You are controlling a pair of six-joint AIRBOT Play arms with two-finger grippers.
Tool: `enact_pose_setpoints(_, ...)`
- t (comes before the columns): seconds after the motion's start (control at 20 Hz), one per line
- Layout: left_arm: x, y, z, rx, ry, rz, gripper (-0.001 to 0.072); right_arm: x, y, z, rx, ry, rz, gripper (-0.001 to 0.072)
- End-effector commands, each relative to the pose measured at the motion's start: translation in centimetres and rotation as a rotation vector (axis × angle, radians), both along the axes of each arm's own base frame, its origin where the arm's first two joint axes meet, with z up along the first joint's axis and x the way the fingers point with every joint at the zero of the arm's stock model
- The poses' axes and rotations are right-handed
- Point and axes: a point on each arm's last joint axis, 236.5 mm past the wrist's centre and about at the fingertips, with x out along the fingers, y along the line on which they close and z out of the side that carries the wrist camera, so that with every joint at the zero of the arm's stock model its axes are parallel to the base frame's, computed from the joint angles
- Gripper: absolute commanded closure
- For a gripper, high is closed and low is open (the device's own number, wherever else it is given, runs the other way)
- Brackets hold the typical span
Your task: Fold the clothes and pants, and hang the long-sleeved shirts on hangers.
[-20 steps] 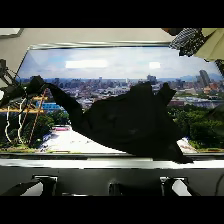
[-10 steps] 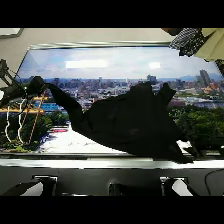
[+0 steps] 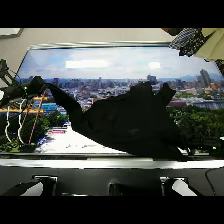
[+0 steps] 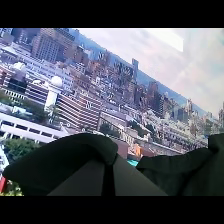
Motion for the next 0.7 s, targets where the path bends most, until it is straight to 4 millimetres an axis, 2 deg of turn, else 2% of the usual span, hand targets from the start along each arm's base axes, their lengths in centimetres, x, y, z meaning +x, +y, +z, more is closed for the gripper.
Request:
enact_pose_setpoints(0.0, 0.0, 0.0, 0.0, 0.000, 0.001, -0.001, 0.0674, 3.8, 1.8, 3.5, 0.140, -0.180, -0.059, 0.0667)
enact_pose_setpoints(0.05, 0.0, -0.1, 0.0, 0.000, 0.000, -0.002, 0.0674, 5.5, 1.8, 5.4, 0.175, -0.262, -0.101, 0.0668)
enact_pose_setpoints(0.1, 0.0, -0.1, 0.0, 0.000, -0.001, -0.001, 0.0675, 7.8, 1.3, 8.1, 0.194, -0.381, -0.148, 0.0668)
enact_pose_setpoints(0.2, 0.3, -0.1, 1.1, -0.008, -0.024, 0.005, 0.0675, 11.7, -1.0, 14.5, 0.184, -0.591, -0.244, 0.0668)
enact_pose_setpoints(0.3, 1.3, -0.4, 5.1, -0.041, -0.106, 0.006, 0.0676, 14.4, -2.9, 22.6, 0.143, -0.800, -0.263, 0.0669)
enact_pose_setpoints(0.4, 2.2, -0.4, 11.0, -0.025, -0.229, 0.001, 0.0676, 15.9, -3.3, 31.1, 0.046, -0.976, -0.209, 0.0669)
enact_pose_setpoints(0.5, 2.2, -0.4, 18.1, -0.005, -0.376, -0.003, 0.0676, 16.8, -2.2, 39.9, -0.083, -1.169, -0.144, 0.0669)
enact_pose_setpoints(0.55, 1.8, -0.4, 22.1, 0.005, -0.457, -0.005, 0.0676, 16.8, -1.6, 44.5, -0.145, -1.268, -0.131, 0.0669)
enact_pose_setpoints(0.65, 0.0, -0.6, 29.6, 0.024, -0.616, -0.008, 0.0677, 15.5, -0.8, 53.4, -0.305, -1.459, -0.137, 0.0668)
